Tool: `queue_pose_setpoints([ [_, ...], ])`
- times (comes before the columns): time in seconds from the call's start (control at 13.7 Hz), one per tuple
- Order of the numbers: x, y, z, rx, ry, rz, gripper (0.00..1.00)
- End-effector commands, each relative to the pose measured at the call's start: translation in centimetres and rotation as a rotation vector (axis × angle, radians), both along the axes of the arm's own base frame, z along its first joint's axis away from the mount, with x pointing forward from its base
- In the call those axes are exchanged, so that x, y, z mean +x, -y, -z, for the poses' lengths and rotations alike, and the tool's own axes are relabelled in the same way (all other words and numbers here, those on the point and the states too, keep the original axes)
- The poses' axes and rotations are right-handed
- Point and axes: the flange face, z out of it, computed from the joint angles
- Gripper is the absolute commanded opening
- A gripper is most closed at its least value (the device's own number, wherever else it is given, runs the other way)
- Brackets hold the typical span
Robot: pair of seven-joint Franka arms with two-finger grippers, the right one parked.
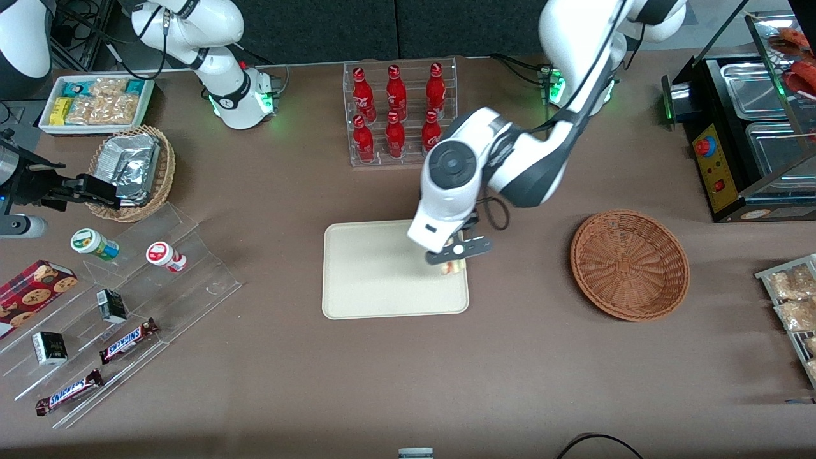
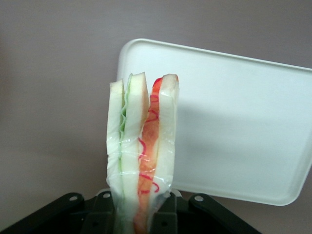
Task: Place sandwich from basket to tray
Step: 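Lift the sandwich and carry it with the left gripper over the white tray, then lower the sandwich onto the tray and open the left gripper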
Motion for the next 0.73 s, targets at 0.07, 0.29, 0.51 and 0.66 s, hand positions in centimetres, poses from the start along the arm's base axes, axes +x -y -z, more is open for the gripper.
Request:
queue_pose_setpoints([
  [0.07, 1.3, 4.2, 4.5, -0.079, 0.081, 0.076, 0.09],
  [0.29, 1.1, 6.0, 8.8, -0.122, 0.120, 0.082, 0.09],
  [0.51, 0.1, 6.9, 12.5, -0.105, 0.107, 0.110, 0.09],
  [0.66, -0.9, 7.3, 14.3, -0.086, 0.088, 0.127, 0.09],
])
